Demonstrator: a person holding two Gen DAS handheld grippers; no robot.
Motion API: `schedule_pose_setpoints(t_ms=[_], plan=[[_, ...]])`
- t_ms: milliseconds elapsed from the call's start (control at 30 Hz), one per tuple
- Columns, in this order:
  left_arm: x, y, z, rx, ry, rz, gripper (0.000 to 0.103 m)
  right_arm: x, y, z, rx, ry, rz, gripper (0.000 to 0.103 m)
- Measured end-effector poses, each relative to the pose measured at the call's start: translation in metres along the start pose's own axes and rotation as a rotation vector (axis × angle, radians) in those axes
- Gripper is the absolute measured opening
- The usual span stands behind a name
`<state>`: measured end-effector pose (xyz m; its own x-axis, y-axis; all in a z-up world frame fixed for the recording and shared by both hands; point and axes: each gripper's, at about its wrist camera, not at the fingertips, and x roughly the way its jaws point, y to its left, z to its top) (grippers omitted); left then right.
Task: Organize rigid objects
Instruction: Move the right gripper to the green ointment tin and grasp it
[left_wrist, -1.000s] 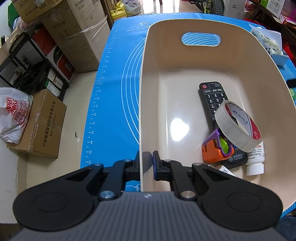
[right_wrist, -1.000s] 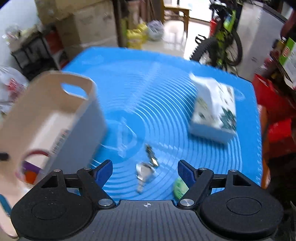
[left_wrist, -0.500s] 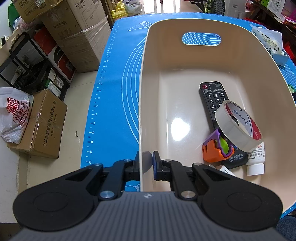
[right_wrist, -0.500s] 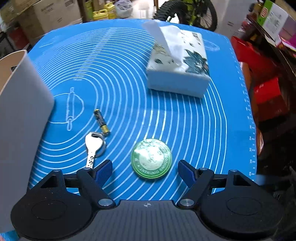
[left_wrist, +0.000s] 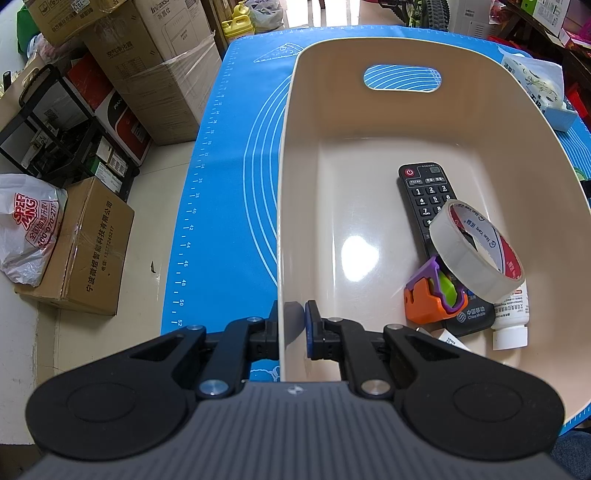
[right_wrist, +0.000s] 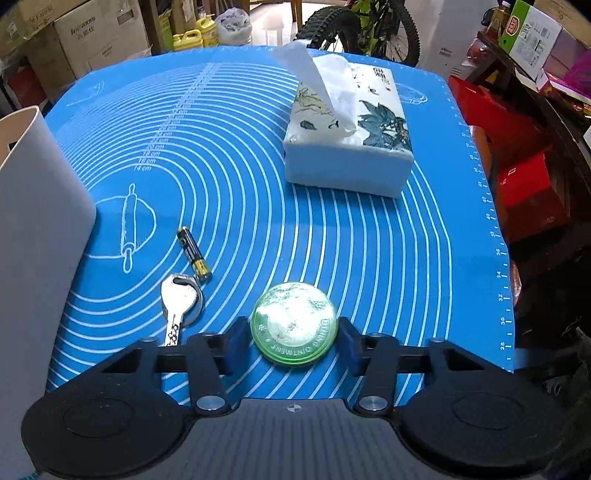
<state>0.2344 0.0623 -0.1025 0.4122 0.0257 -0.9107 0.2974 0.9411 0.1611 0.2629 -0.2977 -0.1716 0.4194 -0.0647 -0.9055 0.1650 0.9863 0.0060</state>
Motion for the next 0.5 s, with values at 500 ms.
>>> schedule_pose_setpoints(t_ms=[500], plan=[[0.000,0.001,0.000,0.001,0.001,0.002,0.013,-0.045,0.005,0.016,-0.022,-0.148,-0.016,0.053]])
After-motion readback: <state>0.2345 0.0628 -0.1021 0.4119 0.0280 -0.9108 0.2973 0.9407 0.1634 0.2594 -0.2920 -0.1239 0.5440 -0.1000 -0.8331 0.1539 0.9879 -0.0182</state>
